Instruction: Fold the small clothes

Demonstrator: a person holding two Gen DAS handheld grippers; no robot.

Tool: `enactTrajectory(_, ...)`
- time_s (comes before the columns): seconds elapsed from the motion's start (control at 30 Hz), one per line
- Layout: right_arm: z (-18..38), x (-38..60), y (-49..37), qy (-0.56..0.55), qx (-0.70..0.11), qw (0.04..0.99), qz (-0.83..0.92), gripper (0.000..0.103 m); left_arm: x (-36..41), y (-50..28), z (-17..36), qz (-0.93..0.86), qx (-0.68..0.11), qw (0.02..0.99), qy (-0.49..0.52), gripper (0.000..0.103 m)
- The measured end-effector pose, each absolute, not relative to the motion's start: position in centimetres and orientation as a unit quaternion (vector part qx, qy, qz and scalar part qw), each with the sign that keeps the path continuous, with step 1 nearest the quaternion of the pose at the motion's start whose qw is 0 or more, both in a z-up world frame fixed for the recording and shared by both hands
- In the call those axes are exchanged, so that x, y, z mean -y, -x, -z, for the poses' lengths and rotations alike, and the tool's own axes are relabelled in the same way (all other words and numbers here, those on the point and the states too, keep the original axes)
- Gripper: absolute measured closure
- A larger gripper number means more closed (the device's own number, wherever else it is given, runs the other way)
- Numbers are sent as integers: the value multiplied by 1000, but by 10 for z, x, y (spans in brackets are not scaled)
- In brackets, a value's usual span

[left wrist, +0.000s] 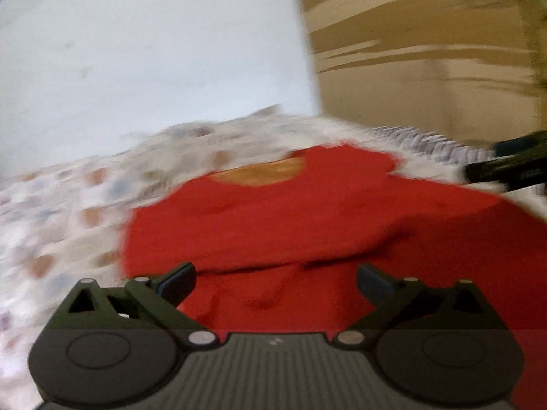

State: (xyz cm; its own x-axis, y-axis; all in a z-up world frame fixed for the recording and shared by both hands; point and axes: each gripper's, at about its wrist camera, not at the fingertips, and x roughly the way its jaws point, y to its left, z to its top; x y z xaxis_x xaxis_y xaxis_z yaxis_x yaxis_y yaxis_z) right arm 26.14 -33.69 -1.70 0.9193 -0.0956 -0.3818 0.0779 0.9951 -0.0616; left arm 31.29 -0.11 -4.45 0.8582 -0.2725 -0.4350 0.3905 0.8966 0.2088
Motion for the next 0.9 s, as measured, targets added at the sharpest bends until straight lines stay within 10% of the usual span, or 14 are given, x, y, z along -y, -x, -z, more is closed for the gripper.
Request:
enactTrajectory(0.43, 23, 269, -369, 76, -253, 964, -21, 1, -126, -463, 42, 42, -278, 950, 134, 3)
enactTrajectory(0.5, 37, 271, -379, 83, -280, 956, -3, 1, -130, -484, 48, 50, -309, 937, 158, 15)
enactTrajectory(0.67, 48, 292, -378, 25, -298, 954, -16, 1, -132, -503, 59, 100, -356, 911, 180, 82)
enactTrajectory(0.9, 53, 295, -381, 11, -309, 951, -23, 0, -101, -479, 30, 56, -323, 943, 65, 93)
